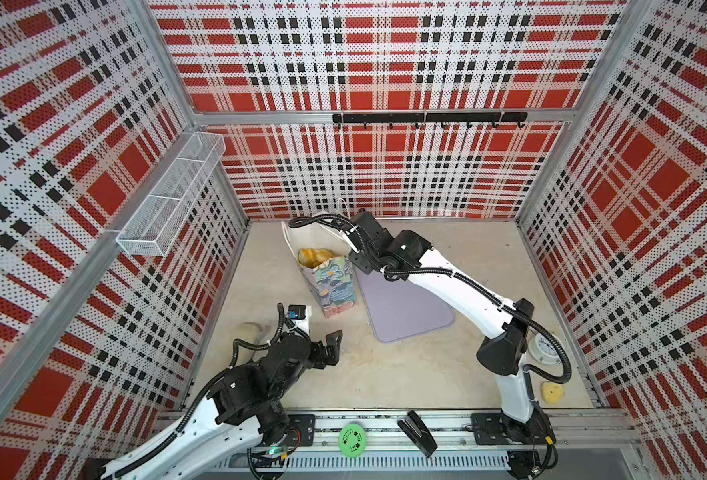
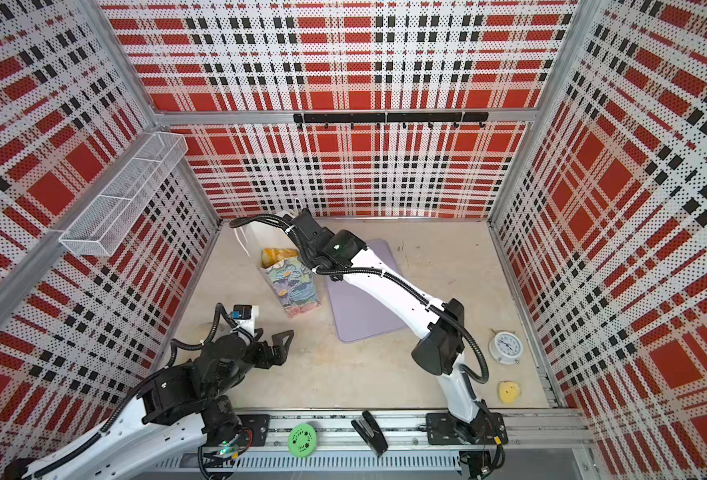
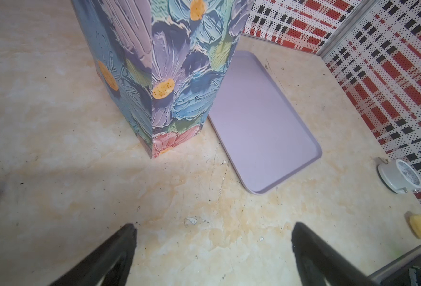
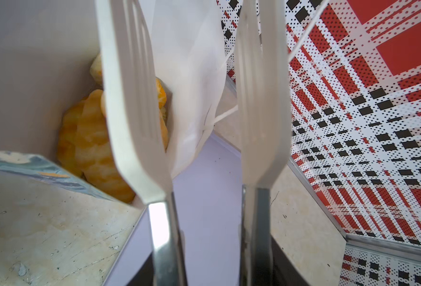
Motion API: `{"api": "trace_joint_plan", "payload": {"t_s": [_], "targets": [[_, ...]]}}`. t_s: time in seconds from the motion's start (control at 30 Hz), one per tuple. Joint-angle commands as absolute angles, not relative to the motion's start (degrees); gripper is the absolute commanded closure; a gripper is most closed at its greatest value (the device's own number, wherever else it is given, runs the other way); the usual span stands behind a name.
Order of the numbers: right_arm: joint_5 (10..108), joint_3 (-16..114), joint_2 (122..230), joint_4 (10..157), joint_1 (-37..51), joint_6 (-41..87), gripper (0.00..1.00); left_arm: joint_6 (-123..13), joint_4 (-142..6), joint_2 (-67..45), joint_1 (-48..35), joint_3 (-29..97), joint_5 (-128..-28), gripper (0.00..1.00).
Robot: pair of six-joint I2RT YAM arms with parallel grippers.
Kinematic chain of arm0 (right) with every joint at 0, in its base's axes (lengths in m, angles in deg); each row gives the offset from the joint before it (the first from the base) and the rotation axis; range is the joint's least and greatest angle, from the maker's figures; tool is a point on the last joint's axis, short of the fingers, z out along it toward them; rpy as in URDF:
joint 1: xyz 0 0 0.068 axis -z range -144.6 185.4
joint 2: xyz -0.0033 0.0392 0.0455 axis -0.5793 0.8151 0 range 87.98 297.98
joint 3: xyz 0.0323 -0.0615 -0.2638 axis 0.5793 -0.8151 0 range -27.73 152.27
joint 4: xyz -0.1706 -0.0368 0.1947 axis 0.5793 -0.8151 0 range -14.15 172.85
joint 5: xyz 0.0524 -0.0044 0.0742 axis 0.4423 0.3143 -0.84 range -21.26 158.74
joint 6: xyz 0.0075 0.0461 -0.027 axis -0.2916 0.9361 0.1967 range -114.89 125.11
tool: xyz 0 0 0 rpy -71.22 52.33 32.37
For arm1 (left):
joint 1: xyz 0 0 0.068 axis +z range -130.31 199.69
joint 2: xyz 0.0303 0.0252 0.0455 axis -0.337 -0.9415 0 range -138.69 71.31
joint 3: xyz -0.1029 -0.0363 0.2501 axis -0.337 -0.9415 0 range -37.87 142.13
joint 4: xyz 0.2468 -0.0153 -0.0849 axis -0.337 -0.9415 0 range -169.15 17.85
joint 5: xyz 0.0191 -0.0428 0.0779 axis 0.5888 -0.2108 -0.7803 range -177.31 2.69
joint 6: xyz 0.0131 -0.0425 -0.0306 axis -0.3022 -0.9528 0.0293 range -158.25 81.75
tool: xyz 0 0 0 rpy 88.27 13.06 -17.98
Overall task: Place the fake bread into the paper bag
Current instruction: 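Open the tongs over the bag opening to drop the ring bun inside, then carry the tongs back past the tray and lower them onto the table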
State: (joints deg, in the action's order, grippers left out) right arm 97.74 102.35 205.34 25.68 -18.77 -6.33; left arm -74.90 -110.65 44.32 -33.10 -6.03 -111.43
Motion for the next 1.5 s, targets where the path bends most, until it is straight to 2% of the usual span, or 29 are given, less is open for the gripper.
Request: {"api": "trace_joint_plan", "payload": {"t_s": [0.0, 0.53, 0.8, 1.1, 1.47], "targets": [[97.8, 104.8, 203.2, 28.5, -19.2, -6.7, 0.51, -75.6, -109.6, 45.0, -32.7, -7.0, -111.3, 0.01], [98.6, 92.2, 191.7, 31.3, -19.2, -5.8, 0.49, -76.7, -108.9, 45.8, -32.8, -8.5, -111.2, 0.01], [100.4, 81.3, 184.1, 34.3, -17.2, -4.3, 0.48, -76.8, -108.8, 45.2, -33.0, -8.6, -112.0, 0.01], [97.5, 67.3, 174.8, 37.3, -10.2, -0.5, 0.47, -76.8, -108.5, 43.8, -33.6, -8.5, -112.6, 0.01], [88.1, 46.7, 167.1, 42.2, 6.2, 5.8, 0.47, -76.9, -108.5, 44.1, -33.8, -8.9, -112.9, 0.01]]}}
